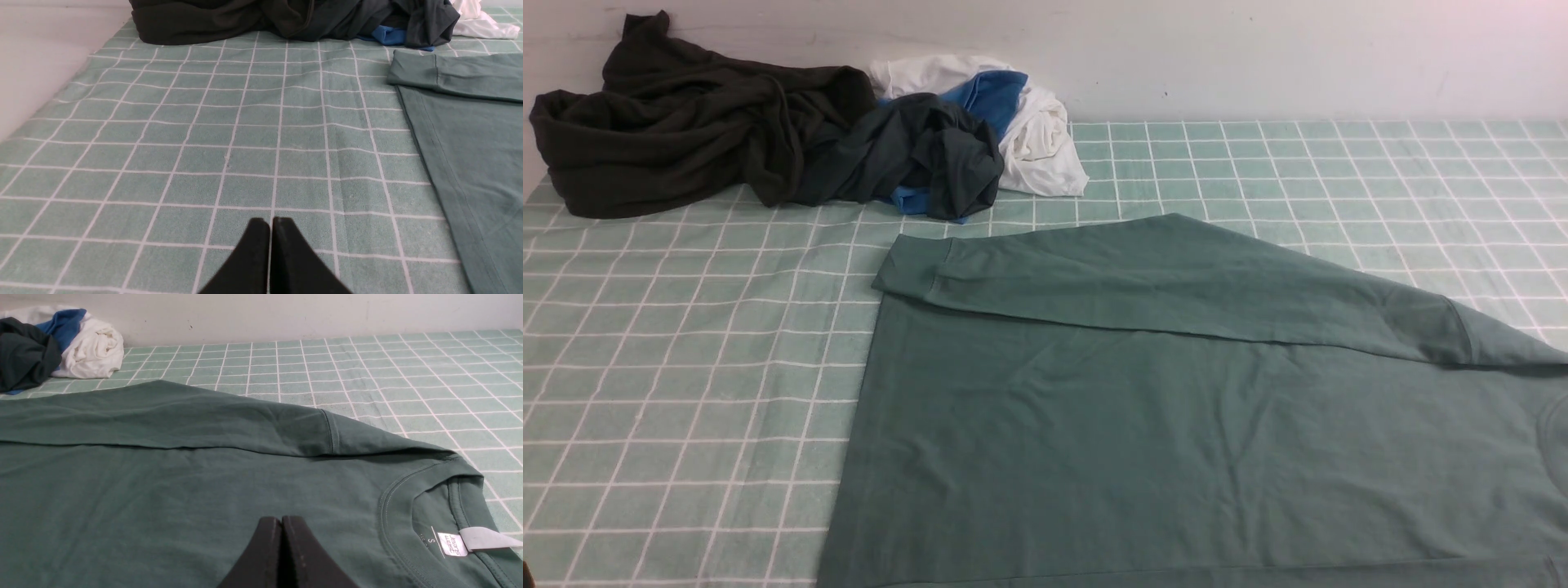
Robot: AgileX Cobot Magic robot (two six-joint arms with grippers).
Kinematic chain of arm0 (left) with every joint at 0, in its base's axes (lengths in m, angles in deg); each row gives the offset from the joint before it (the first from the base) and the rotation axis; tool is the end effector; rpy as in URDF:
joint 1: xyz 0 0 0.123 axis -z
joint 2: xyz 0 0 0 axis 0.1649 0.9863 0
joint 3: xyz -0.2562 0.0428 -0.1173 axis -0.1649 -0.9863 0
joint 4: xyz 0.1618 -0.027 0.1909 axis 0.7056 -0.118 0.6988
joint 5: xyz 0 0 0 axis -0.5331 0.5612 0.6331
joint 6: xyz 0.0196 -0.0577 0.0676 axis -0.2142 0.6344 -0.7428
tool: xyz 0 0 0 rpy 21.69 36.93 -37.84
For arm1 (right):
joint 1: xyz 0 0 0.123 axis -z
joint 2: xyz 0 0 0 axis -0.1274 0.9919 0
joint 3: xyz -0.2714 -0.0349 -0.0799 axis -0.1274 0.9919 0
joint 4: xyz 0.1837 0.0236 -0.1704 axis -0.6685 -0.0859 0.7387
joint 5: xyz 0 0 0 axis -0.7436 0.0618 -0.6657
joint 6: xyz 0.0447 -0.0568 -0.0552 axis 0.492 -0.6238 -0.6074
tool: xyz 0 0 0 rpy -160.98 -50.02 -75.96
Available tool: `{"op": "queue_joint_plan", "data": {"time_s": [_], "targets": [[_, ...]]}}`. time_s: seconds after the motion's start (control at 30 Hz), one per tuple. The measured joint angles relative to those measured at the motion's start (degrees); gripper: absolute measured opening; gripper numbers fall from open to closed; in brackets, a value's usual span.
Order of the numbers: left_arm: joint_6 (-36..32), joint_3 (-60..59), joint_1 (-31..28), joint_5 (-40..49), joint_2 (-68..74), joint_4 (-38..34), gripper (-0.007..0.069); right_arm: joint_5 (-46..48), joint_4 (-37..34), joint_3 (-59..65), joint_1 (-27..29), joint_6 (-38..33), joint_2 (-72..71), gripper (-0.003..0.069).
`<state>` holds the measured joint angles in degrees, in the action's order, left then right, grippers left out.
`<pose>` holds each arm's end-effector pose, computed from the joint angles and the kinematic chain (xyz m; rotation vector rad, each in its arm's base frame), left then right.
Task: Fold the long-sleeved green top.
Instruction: Use the left arm to clamp the cuff closest to it
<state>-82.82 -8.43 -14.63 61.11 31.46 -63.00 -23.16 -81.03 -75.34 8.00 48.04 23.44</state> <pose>0.0533 0.0044 0.1764 -0.0902 1.8277 0.0505 0.0529 -0.0007 0.1737 0.1143 1.8501 0.0695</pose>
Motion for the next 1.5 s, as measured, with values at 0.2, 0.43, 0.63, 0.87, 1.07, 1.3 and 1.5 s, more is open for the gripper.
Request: {"op": "queue_joint_plan", "data": {"time_s": [0.2, 0.43, 0.63, 0.87, 1.07, 1.3, 1.5], "targets": [[0.0, 0.0, 0.0, 0.0, 0.0, -0.46, -0.0003, 0.0, 0.0, 0.0, 0.0, 0.0, 0.0, -0.0014], [4.8, 0.0, 0.0, 0.0, 0.0, -10.98, -0.0003, 0.0, -0.5, 0.0, 0.0, 0.0, 0.0, -0.0014], [13.86, -0.49, 0.0, 0.0, 0.0, -31.75, -0.0003, 0.05, -5.91, 0.0, 0.0, 0.28, 0.0, -0.0014], [14.67, -0.49, 0.0, -1.13, 0.0, -41.94, -0.0003, 0.93, -34.27, 0.06, -0.03, 7.92, 0.0, -0.0014], [12.95, -0.49, 0.0, -1.86, 0.0, -43.22, -0.0003, -0.19, -45.95, 0.0, -0.03, 8.24, 0.0, -0.0014], [-8.73, 8.75, 0.0, 2.75, 0.28, -43.16, -0.0003, -1.18, -46.3, 0.0, -0.03, 4.69, 0.0, -0.0014], [-23.6, 22.36, 0.0, 16.02, 13.97, -36.77, -0.0003, 3.36, -41.7, -7.06, -0.03, -10.02, 2.18, -0.0014]]}}
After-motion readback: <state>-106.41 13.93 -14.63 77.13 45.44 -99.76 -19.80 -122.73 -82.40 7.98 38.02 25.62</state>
